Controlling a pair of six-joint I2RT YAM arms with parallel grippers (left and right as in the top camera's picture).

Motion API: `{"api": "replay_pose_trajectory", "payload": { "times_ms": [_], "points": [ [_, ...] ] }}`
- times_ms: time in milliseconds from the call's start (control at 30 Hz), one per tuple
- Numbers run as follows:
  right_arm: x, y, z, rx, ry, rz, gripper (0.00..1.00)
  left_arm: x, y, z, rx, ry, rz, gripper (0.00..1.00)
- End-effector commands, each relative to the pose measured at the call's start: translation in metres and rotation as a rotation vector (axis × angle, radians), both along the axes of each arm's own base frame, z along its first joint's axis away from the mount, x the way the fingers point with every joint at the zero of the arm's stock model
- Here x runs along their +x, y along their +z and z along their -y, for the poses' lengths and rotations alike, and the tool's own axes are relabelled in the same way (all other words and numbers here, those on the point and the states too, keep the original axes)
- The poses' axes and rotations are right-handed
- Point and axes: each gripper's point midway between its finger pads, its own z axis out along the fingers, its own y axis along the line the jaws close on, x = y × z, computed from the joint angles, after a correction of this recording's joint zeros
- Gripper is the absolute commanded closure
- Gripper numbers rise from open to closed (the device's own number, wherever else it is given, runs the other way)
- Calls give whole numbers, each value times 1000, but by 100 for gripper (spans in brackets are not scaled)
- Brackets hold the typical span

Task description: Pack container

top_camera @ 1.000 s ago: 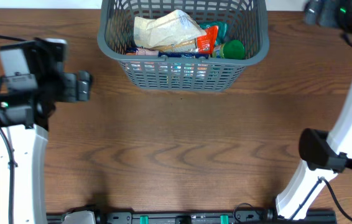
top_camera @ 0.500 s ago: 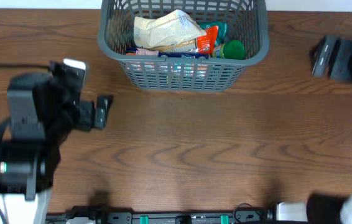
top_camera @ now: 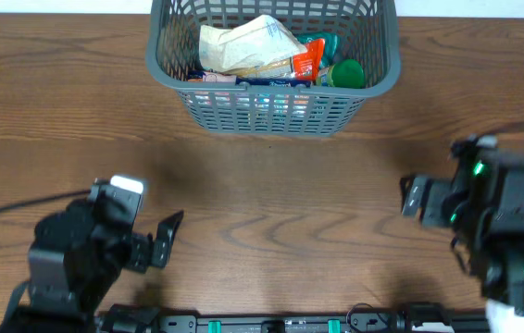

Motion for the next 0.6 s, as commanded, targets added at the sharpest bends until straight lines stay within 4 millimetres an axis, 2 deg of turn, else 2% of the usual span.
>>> {"api": "replay_pose_trajectory", "payload": {
  "times_ms": [0,67,167,567],
  "points": [
    [-13,-34,-5,26,-3,6,1,-14,3,-3,-15,9,29,1],
    [-18,-51,-5,24,-2,0,1,-20,4,-5,-9,15,39,1],
    [-19,-66,-5,25,1,-11,1,-21,4,-6,-9,15,42,1],
    [-18,-69,-5,22,-1,-14,1,-22,3,-6,-8,15,38,1]
  ]
}}
